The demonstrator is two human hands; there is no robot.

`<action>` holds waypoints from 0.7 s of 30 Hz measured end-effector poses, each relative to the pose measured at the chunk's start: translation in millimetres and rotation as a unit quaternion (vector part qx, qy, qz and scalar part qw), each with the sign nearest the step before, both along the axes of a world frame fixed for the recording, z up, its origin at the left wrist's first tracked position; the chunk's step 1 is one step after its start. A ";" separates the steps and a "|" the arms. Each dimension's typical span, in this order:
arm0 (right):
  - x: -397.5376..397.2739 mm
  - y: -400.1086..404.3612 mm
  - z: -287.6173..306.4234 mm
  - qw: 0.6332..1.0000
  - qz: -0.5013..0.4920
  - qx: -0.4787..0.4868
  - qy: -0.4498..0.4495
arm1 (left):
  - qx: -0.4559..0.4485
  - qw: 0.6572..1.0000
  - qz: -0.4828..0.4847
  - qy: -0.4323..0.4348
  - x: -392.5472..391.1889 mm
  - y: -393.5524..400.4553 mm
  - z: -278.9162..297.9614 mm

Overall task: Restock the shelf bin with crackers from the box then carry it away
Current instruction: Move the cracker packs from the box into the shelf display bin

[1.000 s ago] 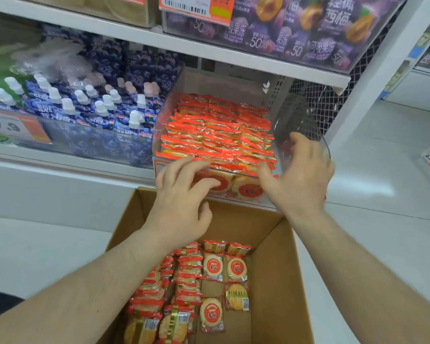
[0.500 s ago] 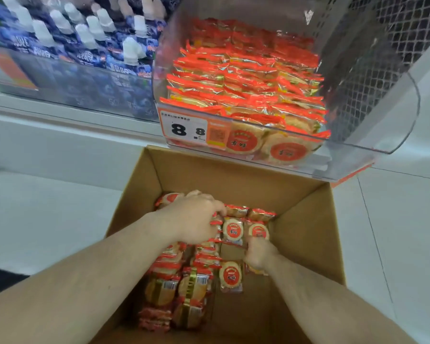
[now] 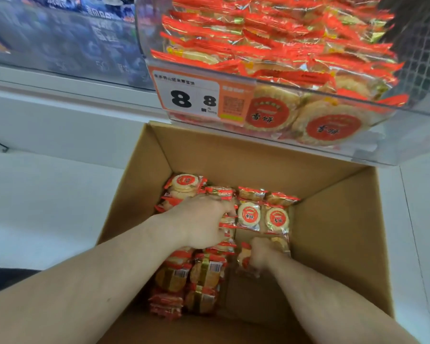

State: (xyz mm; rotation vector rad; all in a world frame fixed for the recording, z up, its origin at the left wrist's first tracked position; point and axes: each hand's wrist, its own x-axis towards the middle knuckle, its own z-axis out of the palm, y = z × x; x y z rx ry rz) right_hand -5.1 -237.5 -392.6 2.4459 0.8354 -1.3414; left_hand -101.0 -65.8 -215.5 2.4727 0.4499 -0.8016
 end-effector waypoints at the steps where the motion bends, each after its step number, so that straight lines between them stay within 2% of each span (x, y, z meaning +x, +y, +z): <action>1: 13.2 7.1 14.9 0.997 -0.041 0.007 0.065 | -0.004 1.000 0.004 -0.002 0.5 -1.6 0.9; 3: 35.8 21.2 44.8 0.962 -0.148 0.041 0.223 | -0.021 1.000 0.005 -0.006 0.3 -3.2 2.6; 4: 44.3 29.0 58.4 0.928 -0.200 0.062 0.309 | -0.030 1.000 0.007 -0.007 -0.7 -5.0 4.2; 6: 52.3 46.5 82.7 0.857 -0.226 0.127 0.446 | -0.073 0.996 0.045 0.007 -1.7 -4.2 3.7; 9: 52.5 66.0 99.8 0.787 -0.213 0.212 0.539 | -0.163 0.976 0.146 0.004 -2.3 0.0 -1.9; 11: 56.4 65.8 98.0 0.738 -0.269 0.247 0.567 | -0.198 0.957 0.212 -0.006 -1.4 2.4 -0.8; 12: 58.7 61.2 90.2 0.712 -0.331 0.261 0.561 | -0.200 0.950 0.238 -0.011 -0.9 4.2 0.1; 13: 60.5 54.7 81.7 0.695 -0.418 0.270 0.520 | -0.197 0.945 0.259 -0.012 -0.3 6.1 1.1; 14: 62.0 45.6 68.5 0.691 -0.514 0.267 0.432 | -0.194 0.941 0.277 -0.010 -0.2 7.9 2.2; 15: 60.7 35.0 55.6 0.714 -0.585 0.239 0.302 | -0.196 0.936 0.292 -0.006 -0.3 9.6 2.7; 16: 55.7 23.4 42.6 0.758 -0.606 0.187 0.153 | -0.199 0.932 0.301 -0.002 -0.3 11.0 1.2; 17: 47.7 11.4 30.7 0.810 -0.574 0.118 0.017 | -0.198 0.931 0.306 0.000 0.1 11.7 0.1; 18: 37.7 -0.2 19.3 0.847 -0.523 0.071 -0.065 | -0.196 0.930 0.310 0.000 0.7 11.7 -1.0; 19: 27.8 -9.9 10.0 0.868 -0.484 0.046 -0.100 | -0.194 0.929 0.315 -0.003 1.1 11.4 -1.7; 21: 12.0 -21.3 -12.2 0.894 -0.435 -0.006 -0.109 | -0.194 0.924 0.328 -0.004 2.0 11.5 -3.1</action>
